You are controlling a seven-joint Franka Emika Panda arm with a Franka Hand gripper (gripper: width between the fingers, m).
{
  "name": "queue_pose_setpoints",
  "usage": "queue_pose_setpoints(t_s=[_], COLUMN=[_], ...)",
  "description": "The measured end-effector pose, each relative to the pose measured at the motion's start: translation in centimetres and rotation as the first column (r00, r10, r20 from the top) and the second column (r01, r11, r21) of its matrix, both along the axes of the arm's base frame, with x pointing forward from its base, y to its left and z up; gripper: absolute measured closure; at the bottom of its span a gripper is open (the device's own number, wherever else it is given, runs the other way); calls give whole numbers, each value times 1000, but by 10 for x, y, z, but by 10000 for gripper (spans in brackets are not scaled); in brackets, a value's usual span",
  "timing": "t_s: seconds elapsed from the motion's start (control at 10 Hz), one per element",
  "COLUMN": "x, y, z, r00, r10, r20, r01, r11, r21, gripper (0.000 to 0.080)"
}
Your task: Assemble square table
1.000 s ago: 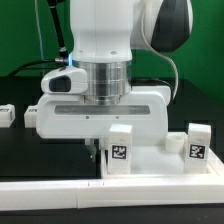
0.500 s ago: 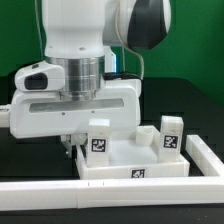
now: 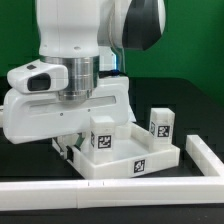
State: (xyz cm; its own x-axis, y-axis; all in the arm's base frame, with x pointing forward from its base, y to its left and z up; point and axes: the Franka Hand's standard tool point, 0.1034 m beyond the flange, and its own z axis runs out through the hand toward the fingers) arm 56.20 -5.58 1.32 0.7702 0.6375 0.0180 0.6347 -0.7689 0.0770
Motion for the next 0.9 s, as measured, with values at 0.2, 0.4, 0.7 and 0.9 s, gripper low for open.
queue_pose_setpoints(t_s=[0.2,0.4,0.7,0.9], x=[0,0,21,21], y=[1,-3,26,20], z=[-1,0,8,9], r00=[996,976,844,774], r10=[92,218,535,634], r20=[6,-6,30,9], r01=[-92,-218,-529,-627], r11=[996,975,842,768], r21=[-14,-32,-107,-129], gripper=[745,745,744,742])
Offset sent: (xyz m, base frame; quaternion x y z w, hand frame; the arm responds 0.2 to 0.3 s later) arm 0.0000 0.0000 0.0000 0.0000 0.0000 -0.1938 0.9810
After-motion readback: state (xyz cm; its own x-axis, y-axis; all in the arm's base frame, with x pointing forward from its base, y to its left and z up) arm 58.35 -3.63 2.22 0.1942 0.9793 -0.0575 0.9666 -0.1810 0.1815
